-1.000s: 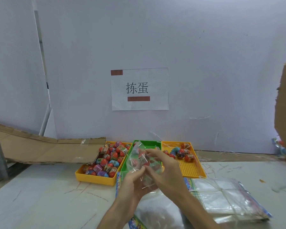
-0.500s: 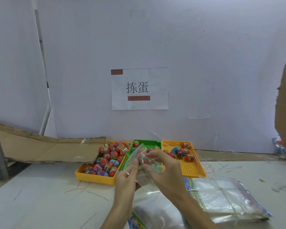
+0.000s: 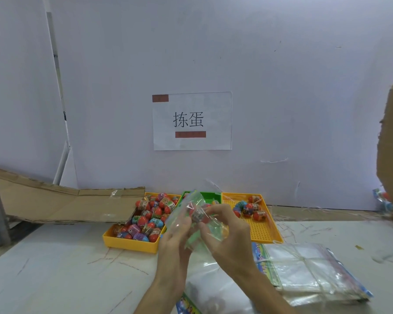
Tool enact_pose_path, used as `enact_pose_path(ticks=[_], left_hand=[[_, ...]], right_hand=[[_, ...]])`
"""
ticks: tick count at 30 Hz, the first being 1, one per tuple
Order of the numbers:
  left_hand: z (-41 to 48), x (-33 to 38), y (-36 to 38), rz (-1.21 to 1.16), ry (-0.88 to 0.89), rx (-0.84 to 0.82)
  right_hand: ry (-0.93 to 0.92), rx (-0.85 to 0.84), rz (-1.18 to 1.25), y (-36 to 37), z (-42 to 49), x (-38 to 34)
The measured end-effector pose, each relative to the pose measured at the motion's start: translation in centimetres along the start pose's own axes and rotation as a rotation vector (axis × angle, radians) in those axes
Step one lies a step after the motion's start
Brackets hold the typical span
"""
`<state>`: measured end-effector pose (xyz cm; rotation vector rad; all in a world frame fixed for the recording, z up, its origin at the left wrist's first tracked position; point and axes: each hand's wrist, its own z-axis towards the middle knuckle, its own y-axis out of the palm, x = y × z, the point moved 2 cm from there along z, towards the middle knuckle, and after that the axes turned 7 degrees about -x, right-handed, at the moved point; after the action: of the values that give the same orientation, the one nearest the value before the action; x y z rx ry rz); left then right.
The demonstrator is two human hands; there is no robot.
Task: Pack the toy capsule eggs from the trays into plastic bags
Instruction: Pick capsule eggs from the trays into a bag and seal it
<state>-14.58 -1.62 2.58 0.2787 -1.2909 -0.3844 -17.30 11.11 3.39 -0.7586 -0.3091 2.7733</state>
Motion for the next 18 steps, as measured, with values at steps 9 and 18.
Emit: enact_pose_path(ticks=[9,18], left_hand=[[0.0,-0.1,0.0,-0.342,-0.124,-0.027],[0.4,-0.9,-0.3,-0.158,-0.103,0.071]], right_hand=[[-0.011,-0.051,0.012,0.7,-0.3,0.2],[0.038,-0.046,-0.083,0.8,-0.7,0.1]])
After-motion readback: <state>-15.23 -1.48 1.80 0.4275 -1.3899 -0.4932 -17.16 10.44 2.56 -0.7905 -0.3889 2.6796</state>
